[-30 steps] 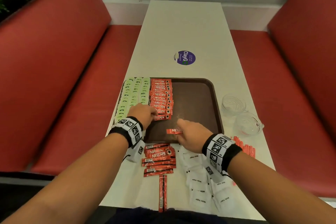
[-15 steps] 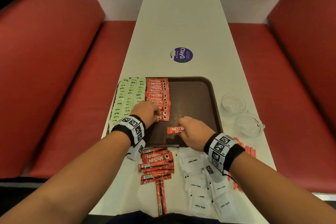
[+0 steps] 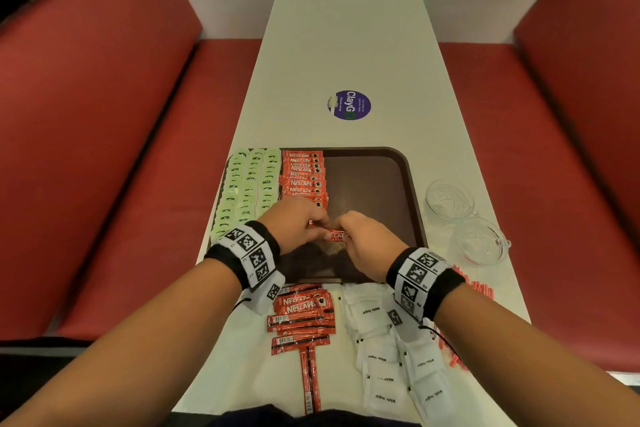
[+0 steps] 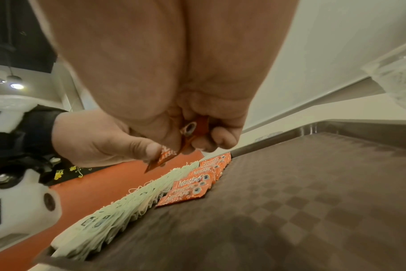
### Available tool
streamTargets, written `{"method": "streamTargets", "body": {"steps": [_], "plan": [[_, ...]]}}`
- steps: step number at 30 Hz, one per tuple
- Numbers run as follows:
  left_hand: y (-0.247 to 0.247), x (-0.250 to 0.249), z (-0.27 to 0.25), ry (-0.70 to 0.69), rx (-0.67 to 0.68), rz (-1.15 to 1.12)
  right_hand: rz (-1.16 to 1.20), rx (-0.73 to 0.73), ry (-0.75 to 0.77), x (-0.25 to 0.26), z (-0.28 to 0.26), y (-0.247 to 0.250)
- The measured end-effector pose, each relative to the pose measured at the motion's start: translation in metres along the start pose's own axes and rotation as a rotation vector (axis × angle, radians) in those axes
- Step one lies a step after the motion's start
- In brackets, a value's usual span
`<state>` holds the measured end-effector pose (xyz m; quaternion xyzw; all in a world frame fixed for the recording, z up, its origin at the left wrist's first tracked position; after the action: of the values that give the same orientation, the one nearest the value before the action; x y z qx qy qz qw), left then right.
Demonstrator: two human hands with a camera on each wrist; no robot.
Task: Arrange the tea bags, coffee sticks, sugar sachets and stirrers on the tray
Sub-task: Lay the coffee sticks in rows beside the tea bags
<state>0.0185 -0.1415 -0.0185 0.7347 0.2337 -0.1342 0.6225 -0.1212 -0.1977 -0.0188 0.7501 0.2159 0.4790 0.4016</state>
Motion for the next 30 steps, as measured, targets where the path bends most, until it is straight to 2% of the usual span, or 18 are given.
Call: {"method": "streamTargets", "body": {"steps": [2, 6, 10, 13, 17, 22, 27, 30], "plan": [[-0.001, 0.008, -0.001, 0.04, -0.021, 0.032, 0.005, -0.03, -0.011, 0.0, 0.002, 0.0], [0.007, 0.037, -0.003, 0.254, -0.08, 0.097, -0.068, -0.071, -0.033, -0.005, 0.0, -0.003], [-0.002, 0.053, -0.001, 0.365, 0.052, 0.15, -0.21, 0.037, 0.038, 0.0, -0.009, -0.011], [-0.006, 0.057, 0.005, 0.401, 0.078, 0.228, -0.274, 0.13, 0.106, 0.008, -0.015, -0.02], [-0.003, 0.058, 0.014, 0.423, 0.041, 0.327, -0.304, 0.22, 0.16, 0.016, -0.019, -0.033], [-0.001, 0.054, 0.015, 0.442, 0.021, 0.322, -0.335, 0.305, 0.227, 0.031, -0.028, -0.047], [0.004, 0.035, -0.013, 0.356, -0.086, 0.205, -0.364, 0.373, 0.364, 0.053, -0.042, -0.07], [-0.004, 0.023, -0.041, 0.299, -0.041, 0.12, -0.409, 0.447, 0.454, 0.069, -0.05, -0.089]]}}
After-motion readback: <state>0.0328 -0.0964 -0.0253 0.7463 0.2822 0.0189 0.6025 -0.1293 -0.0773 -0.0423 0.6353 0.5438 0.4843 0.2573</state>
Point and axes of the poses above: each hand's wrist, its own z-axis towards the middle knuckle, its own y-axis out of the back of the hand, x = y × z, the point moved 5 cm from there along z, towards the middle knuckle, and after that the axes turned 2 degrees about y, right-handed, at the moved point
